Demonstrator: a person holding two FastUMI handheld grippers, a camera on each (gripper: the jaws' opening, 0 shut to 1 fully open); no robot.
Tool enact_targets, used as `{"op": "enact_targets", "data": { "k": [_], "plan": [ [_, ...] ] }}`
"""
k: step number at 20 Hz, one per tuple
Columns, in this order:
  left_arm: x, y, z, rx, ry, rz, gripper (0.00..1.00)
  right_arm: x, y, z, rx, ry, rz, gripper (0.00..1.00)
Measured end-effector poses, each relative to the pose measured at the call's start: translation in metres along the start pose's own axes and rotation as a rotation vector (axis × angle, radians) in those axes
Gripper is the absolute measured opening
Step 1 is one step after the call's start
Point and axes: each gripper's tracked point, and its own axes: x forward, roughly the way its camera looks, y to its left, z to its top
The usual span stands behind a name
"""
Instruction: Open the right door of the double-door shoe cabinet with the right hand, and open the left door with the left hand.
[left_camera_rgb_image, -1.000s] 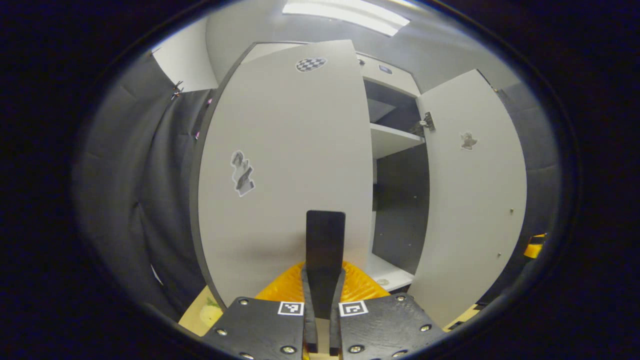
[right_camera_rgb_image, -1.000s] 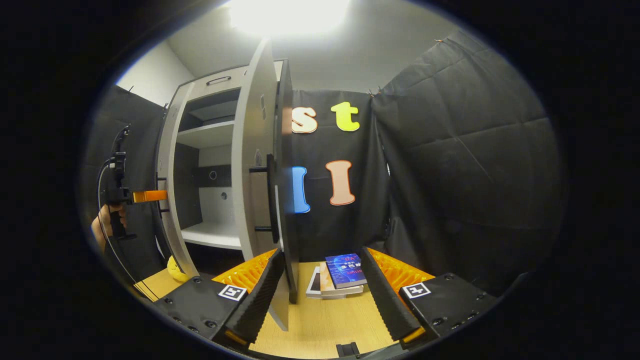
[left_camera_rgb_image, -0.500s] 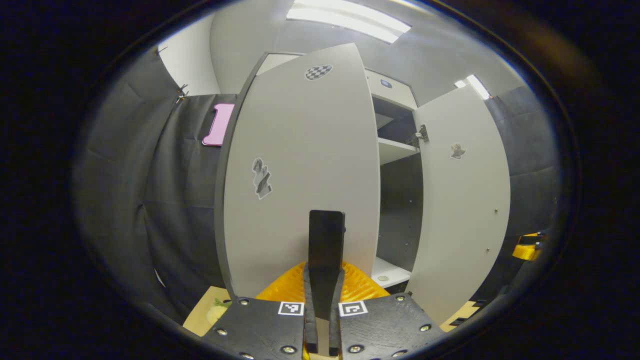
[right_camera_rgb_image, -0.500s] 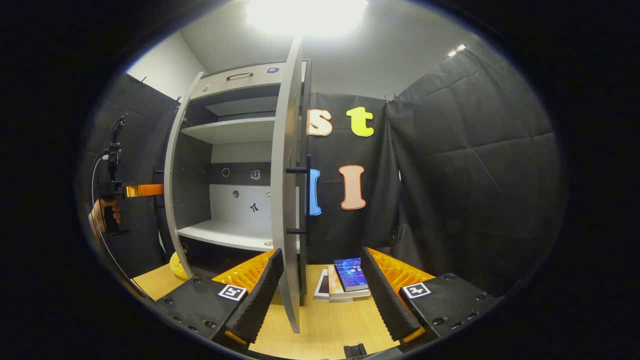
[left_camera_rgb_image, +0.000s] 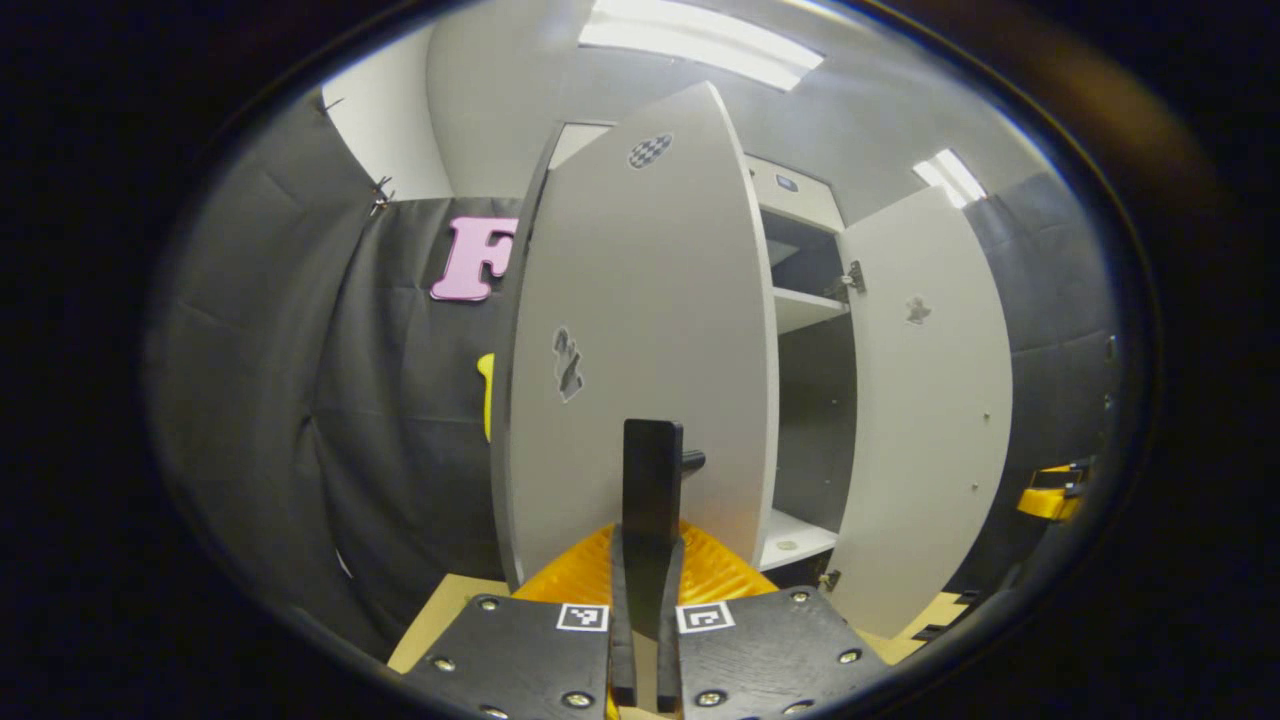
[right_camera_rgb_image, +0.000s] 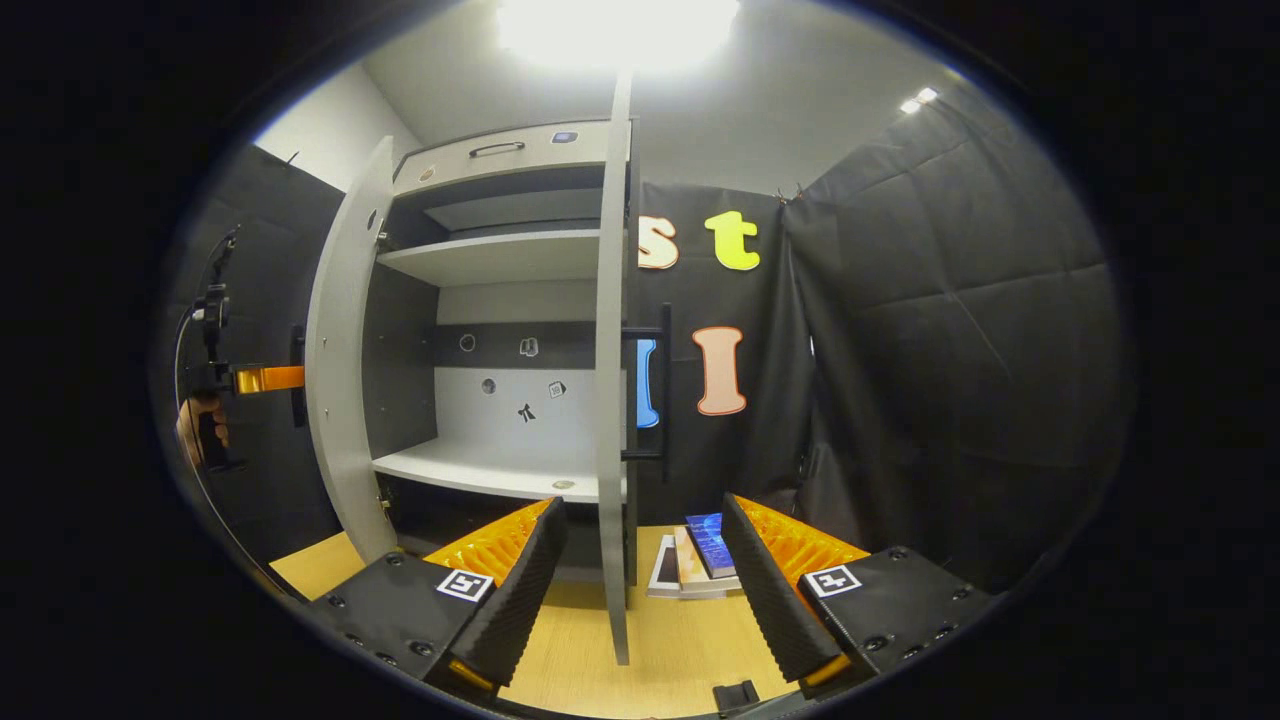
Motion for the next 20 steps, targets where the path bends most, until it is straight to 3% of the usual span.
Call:
{"op": "enact_targets", "data": {
  "k": [7,12,13,14,15,20],
  "plan": [
    [-0.010,0.024,0.001,0.008,-0.002,0.064,0.09,-0.001,0.023,-0.004,-0.014,0.008,0.042,0.91],
    [-0.019,0.073,0.008,0.062,-0.022,0.248,0.10,-0.002,0.049,-0.004,-0.046,0.002,0.088,0.97],
    [-0.014,0.079,0.004,0.079,-0.008,0.234,0.10,0.000,0.053,-0.002,-0.043,0.000,0.090,0.97],
    [-0.013,0.068,0.002,0.035,-0.009,0.190,0.02,-0.002,0.056,0.000,-0.033,-0.004,0.091,0.97],
    [-0.015,0.056,0.004,0.015,-0.012,0.171,0.00,-0.004,0.059,0.002,-0.020,-0.006,0.093,0.97],
    [-0.016,0.058,0.000,0.083,-0.024,0.166,0.03,-0.017,0.076,0.011,0.026,-0.020,0.052,0.97]
  ]
}}
